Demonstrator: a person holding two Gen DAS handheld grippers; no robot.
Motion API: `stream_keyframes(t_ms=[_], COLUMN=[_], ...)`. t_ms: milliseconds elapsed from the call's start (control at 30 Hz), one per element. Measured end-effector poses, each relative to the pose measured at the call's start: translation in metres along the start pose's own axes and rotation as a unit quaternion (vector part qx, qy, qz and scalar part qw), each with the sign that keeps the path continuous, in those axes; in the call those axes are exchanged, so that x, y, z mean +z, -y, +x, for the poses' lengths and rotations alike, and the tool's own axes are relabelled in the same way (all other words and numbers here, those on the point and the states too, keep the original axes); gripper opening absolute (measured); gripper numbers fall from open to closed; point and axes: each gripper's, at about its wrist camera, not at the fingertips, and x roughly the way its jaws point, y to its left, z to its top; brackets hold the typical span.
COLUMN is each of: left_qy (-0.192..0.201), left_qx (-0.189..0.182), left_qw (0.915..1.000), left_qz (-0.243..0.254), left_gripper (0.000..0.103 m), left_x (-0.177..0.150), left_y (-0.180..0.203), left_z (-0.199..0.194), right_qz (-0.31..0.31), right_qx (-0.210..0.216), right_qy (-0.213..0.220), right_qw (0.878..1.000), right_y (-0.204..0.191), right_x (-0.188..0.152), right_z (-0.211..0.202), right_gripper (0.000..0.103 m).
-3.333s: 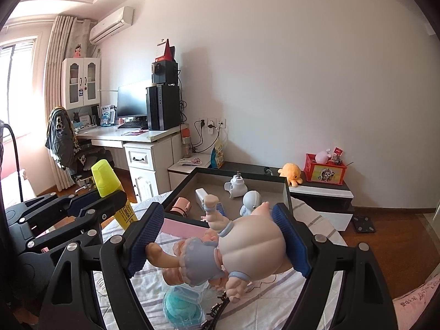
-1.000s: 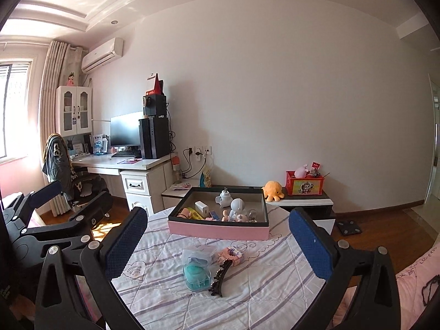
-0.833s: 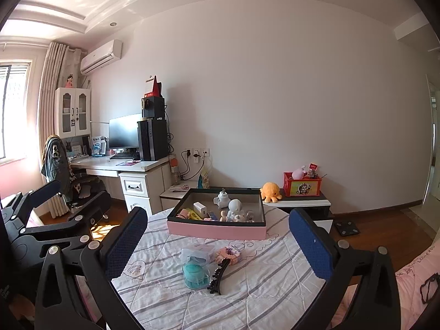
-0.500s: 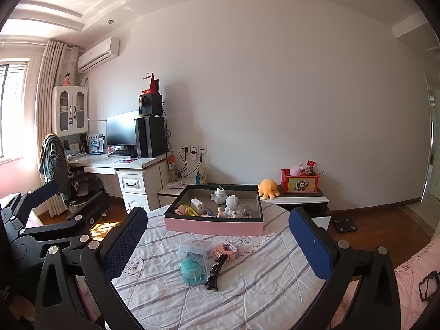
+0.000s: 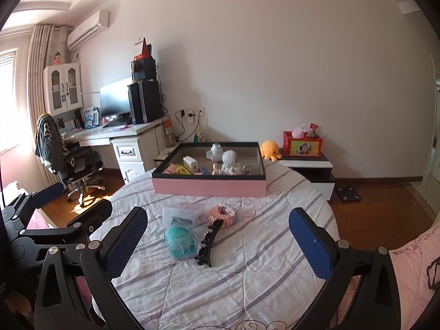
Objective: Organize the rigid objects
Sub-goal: 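Move both tools back toward the remaining items on the bed, then reach the left tool to the teal brush case while the right tool reaches the black hair clip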
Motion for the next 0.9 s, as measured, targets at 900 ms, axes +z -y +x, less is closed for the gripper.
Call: stream_keyframes(t_ms=[900], left_qy=[-0.193], left_qx=[-0.07], left_qw=[0.9778], left_qz=[-0.043], left_gripper=[0.103], left_x=[-0.035], left_y=[0.039], left_z=[0.154], right_qz=[0.06], right_qx=[-0.01], right_qy=[-0.13], right_qw=[0.99], right_y=[0.069], right_x=[-0.045], right_z=[0.103], right_gripper=[0.103])
